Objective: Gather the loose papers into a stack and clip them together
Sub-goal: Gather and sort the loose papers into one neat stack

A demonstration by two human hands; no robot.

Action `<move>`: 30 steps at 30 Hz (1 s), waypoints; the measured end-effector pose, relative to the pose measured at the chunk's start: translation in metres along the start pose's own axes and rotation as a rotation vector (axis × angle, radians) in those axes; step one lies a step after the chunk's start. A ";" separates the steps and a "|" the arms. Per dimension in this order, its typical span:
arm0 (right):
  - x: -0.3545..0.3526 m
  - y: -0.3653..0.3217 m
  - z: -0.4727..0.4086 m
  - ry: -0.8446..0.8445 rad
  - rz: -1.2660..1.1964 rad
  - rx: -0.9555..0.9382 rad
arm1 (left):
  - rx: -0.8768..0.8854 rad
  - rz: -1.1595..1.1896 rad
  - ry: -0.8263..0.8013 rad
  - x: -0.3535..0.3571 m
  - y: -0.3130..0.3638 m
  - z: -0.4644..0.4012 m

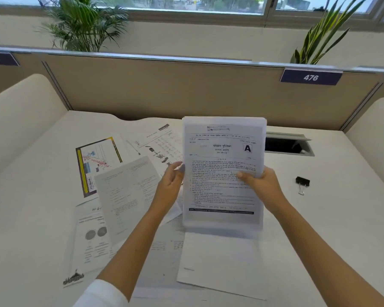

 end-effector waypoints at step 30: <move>0.079 0.100 0.027 0.121 0.009 0.378 | -0.342 -0.903 -0.005 -0.113 -0.104 -0.010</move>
Point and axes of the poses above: each hand's wrist, its own z-axis away from the middle knuckle, its own x-axis out of the palm, y = z × x, the point moved 1 cm from there along -z, towards the middle knuckle, and after that the axes turned 1 degree about -x, right-handed, at the moved point
